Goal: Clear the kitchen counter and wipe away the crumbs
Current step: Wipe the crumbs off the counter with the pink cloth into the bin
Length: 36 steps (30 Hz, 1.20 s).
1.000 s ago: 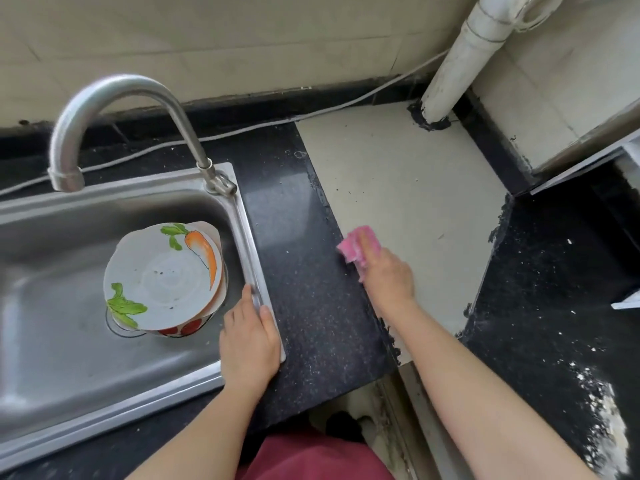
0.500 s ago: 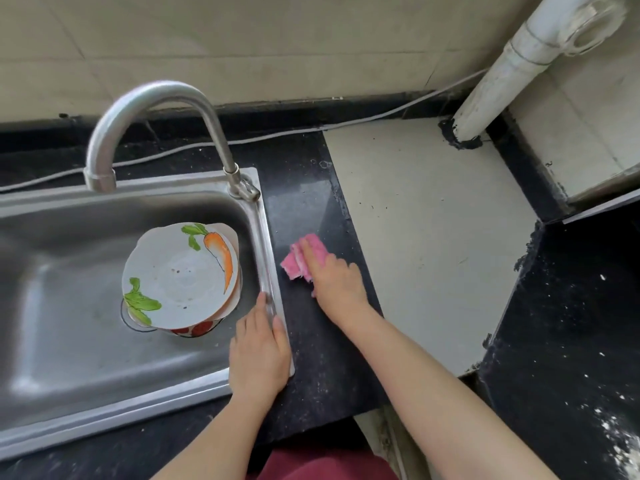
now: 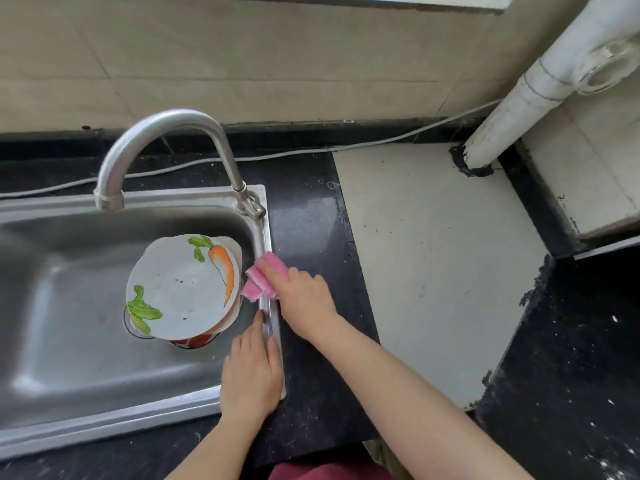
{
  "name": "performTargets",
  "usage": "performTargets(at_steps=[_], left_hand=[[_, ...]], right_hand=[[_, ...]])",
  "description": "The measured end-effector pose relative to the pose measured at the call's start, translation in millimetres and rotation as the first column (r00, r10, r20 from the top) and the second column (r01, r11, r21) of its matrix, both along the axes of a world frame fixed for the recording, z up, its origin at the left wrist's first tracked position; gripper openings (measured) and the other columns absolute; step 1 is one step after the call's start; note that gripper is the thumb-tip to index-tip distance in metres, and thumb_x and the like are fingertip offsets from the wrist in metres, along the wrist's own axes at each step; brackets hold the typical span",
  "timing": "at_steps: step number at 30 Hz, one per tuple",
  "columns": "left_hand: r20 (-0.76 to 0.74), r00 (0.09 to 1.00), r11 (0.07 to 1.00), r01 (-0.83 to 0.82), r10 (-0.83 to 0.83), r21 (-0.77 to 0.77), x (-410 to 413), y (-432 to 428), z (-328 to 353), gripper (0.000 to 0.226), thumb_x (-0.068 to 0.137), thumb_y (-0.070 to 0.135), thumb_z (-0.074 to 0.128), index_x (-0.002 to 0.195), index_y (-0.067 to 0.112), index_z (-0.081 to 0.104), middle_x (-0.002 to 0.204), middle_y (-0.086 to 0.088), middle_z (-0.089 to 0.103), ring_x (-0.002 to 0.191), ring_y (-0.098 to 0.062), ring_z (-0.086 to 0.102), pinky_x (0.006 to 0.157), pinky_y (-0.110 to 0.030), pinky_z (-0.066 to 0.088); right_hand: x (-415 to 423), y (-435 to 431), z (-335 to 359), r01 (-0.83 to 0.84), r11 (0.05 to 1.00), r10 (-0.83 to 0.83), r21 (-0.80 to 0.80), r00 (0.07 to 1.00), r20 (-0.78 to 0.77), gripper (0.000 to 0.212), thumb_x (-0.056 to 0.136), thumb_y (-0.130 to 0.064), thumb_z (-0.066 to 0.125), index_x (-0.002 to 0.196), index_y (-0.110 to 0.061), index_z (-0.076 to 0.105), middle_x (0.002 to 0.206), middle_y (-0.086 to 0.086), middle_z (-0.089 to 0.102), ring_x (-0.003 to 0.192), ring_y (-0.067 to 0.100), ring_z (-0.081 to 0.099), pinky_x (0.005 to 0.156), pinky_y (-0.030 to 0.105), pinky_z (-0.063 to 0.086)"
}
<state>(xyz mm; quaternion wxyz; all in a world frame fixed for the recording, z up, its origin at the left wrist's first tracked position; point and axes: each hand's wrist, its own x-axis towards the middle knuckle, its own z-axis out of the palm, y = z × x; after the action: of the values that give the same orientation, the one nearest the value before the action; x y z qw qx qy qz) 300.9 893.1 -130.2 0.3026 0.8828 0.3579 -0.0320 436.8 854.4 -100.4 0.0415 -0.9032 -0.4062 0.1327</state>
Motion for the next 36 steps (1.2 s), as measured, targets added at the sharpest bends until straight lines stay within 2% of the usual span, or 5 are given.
performTargets(at_steps=[7,12,20,30,36], left_hand=[[0.006,1.000,1.000,-0.021,0.021,0.005,0,2,-4,0.050,0.095,0.037,0.029,0.144,0.027,0.029,0.131,0.002,0.053,0.117,-0.018,0.047,0.091,-0.038,0.041],[0.001,1.000,1.000,-0.015,0.015,-0.002,0,4,-2,0.049,0.096,0.036,0.030,0.145,0.026,0.029,0.132,0.000,0.053,0.119,-0.019,0.047,0.091,-0.038,0.040],[-0.006,1.000,1.000,-0.022,0.022,-0.007,2,2,3,0.049,0.096,0.034,0.033,0.145,0.025,0.030,0.131,-0.001,0.054,0.119,-0.020,0.048,0.091,-0.038,0.040],[0.012,0.999,0.997,-0.037,0.038,-0.061,1,2,3,0.043,0.097,0.032,0.036,0.138,0.020,0.039,0.131,-0.001,0.053,0.120,-0.020,0.047,0.092,-0.036,0.040],[0.137,0.963,0.971,-0.221,0.233,-0.093,66,21,8,0.033,0.096,0.017,0.042,0.128,0.008,0.044,0.126,-0.011,0.048,0.119,-0.027,0.041,0.097,-0.040,0.037]], right_hand=[[92,-12,-5,0.235,0.949,-0.219,-0.210,0.971,0.094,0.073,0.093,-0.008,0.039,0.151,-0.027,0.000,0.126,0.017,0.051,0.104,0.034,0.059,0.081,0.038,0.042],[128,-43,20,0.467,0.870,-0.442,-0.160,0.881,0.169,0.069,0.088,-0.005,0.047,0.146,-0.017,0.011,0.131,0.013,0.050,0.090,0.029,0.061,0.066,0.033,0.038],[37,-30,-11,-0.045,0.987,0.054,-0.157,0.997,0.053,0.082,0.091,-0.023,0.053,0.151,-0.025,-0.002,0.117,0.018,0.054,0.095,0.033,0.060,0.078,0.039,0.041],[140,-118,18,0.624,0.754,-0.642,-0.204,0.767,-0.027,0.074,0.084,-0.009,0.057,0.143,-0.020,0.013,0.122,0.017,0.057,0.100,0.033,0.060,0.077,0.041,0.046],[114,-40,31,0.332,0.941,-0.327,0.062,0.941,-0.085,0.076,0.084,-0.011,0.057,0.143,-0.037,0.016,0.100,0.013,0.061,0.079,0.034,0.061,0.062,0.034,0.037]])
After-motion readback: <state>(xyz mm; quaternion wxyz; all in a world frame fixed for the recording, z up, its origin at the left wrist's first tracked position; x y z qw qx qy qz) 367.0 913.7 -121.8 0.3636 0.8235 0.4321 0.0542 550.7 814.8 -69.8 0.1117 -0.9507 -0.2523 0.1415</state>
